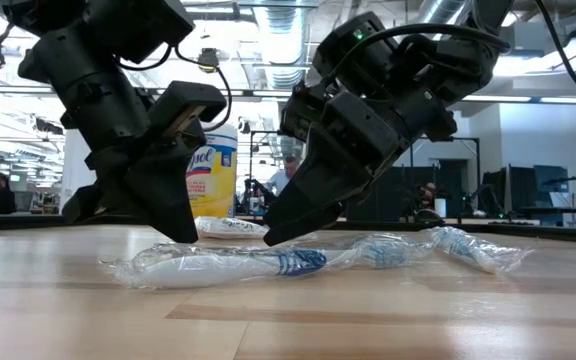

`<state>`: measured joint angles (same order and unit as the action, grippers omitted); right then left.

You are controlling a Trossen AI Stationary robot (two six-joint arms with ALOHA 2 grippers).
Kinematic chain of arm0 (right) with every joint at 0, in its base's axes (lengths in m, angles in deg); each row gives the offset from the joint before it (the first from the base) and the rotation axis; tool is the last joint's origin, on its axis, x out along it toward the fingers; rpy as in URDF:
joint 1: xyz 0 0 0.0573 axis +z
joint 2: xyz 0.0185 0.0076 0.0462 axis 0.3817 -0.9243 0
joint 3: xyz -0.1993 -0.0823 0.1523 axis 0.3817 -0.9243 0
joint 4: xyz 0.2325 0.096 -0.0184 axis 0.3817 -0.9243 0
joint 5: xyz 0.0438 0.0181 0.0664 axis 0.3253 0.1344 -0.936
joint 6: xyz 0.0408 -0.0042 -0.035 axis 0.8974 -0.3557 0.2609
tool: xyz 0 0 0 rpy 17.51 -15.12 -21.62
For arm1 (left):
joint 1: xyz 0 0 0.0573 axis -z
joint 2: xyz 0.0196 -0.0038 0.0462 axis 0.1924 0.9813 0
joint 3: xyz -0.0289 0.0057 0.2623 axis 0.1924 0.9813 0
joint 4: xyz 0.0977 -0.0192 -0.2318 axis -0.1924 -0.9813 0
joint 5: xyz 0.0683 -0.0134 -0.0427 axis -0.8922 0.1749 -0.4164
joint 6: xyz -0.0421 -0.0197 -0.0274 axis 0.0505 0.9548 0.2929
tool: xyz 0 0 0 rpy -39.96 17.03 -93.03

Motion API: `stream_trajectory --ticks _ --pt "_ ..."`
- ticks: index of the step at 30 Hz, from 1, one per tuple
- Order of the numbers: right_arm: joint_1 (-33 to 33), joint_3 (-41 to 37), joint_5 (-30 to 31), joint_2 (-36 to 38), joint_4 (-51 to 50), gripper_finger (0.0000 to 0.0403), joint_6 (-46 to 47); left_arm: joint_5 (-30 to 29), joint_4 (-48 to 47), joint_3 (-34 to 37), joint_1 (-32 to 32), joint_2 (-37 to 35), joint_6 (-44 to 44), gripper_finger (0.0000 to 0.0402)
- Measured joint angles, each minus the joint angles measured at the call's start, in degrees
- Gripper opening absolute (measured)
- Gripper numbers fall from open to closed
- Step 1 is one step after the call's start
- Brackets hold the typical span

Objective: Pick & Place Travel size toiletries
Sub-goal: Put the black comb into the orange basket

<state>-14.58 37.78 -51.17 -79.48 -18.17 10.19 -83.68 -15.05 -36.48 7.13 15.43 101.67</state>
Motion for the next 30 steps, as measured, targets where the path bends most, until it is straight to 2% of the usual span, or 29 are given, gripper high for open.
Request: stream_trajectory --ticks 3,7,11,21,30 --pt "-0.04 0.00 0.07 0.00 -0.46 0.0363 -0.43 -0.48 0.31 0.18 -0.20 -0.64 -0.31 0.0000" --pt "-0.53 0.07 -0.09 0.04 -1.14 0.0363 -0.46 -7.13 -0.46 0.69 0.63 -3.69 -2.40 0.0000" --pt "-0.85 0.07 -0.13 0.09 -1.37 0.0363 -0.49 -9.01 0.33 0.59 0.65 -5.96 -3.77 0.0000" --pt "-1.96 0.07 -0.13 0.09 -1.43 0.0363 -1.48 -8.16 0.53 0.55 0.65 -6.16 -4.73 0.0000" --pt "-2.38 0.07 -0.13 0.09 -1.49 0.0363 -1.49 -2.19 -2.42 0.42 2.28 -6.27 -3.81 0.0000"
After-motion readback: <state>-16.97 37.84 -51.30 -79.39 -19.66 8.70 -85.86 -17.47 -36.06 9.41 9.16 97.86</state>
